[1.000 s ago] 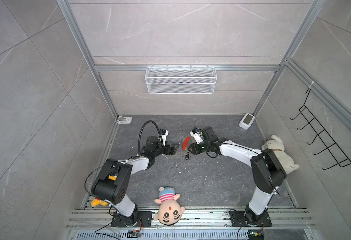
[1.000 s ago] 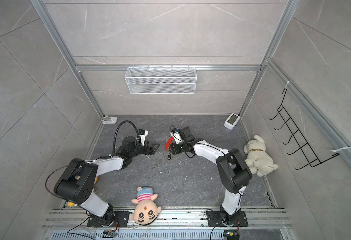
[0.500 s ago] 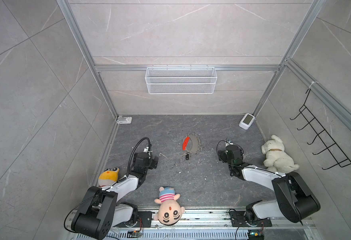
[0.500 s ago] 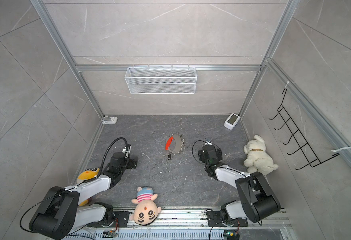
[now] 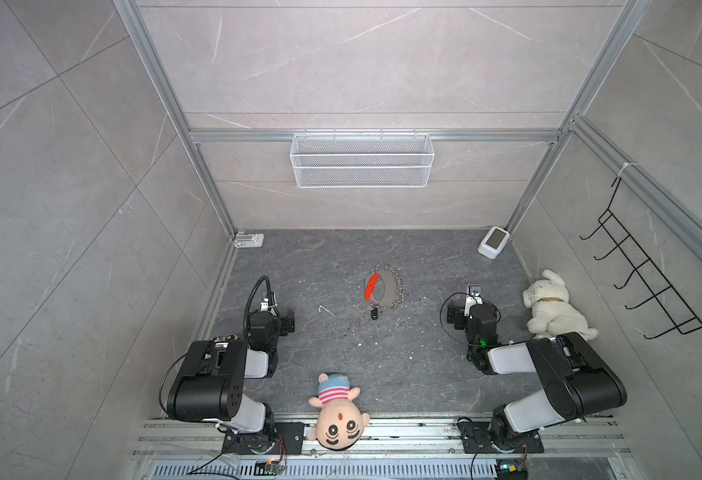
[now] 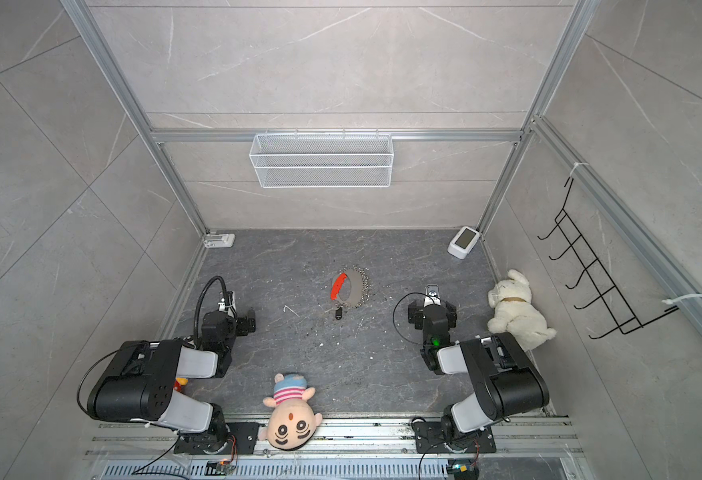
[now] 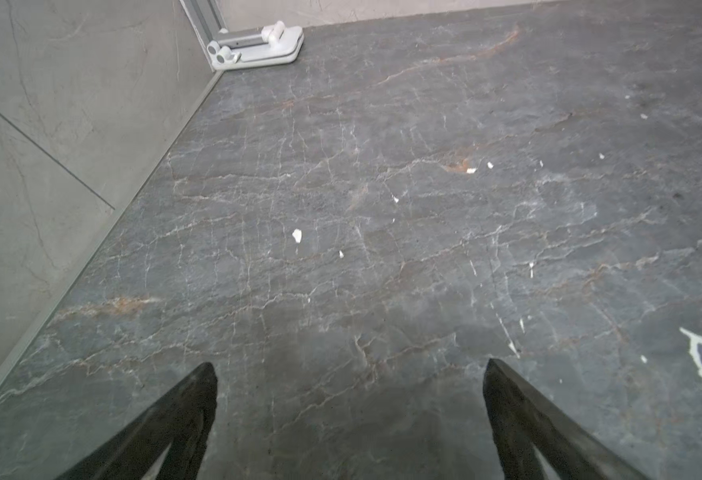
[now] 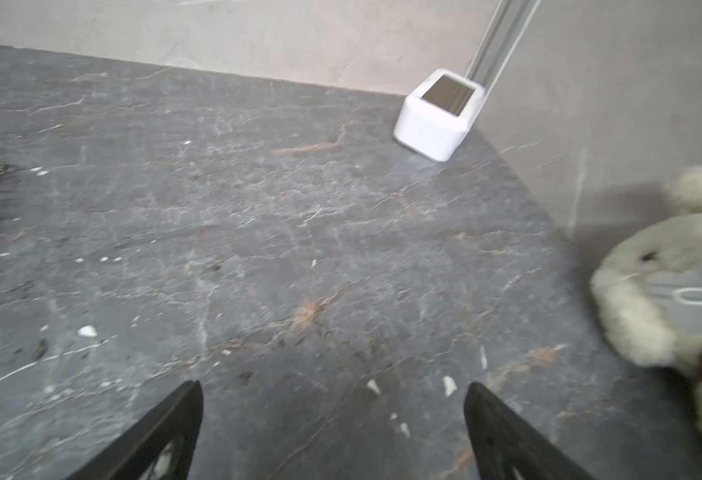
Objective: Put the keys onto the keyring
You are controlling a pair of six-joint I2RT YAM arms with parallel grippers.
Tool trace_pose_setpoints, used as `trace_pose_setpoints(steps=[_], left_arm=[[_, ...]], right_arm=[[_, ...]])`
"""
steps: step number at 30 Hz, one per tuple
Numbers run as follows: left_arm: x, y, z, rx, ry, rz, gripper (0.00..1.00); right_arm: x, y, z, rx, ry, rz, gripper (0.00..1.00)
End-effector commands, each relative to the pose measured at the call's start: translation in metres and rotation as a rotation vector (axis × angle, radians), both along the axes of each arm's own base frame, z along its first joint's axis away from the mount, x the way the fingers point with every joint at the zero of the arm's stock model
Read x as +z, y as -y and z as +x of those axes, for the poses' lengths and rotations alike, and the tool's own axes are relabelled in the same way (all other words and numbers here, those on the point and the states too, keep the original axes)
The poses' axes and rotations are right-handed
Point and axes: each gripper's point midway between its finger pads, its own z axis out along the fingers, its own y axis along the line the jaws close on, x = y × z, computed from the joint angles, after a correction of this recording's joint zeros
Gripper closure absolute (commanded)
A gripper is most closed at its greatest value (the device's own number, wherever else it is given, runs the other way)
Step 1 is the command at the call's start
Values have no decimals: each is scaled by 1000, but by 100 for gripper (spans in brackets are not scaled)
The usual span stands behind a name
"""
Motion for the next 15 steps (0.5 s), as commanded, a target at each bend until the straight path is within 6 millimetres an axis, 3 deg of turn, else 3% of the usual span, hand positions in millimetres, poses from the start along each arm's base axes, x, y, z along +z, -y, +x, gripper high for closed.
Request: trace_pose_setpoints(steps=[1,15], left_arm=[[29,-3,24,15,84,-49,0],[28,-4,23,14,79,-51,0]], right_arm=[[24,-4,15,18,90,52,1],[22,-4,15,20,74,58,1]])
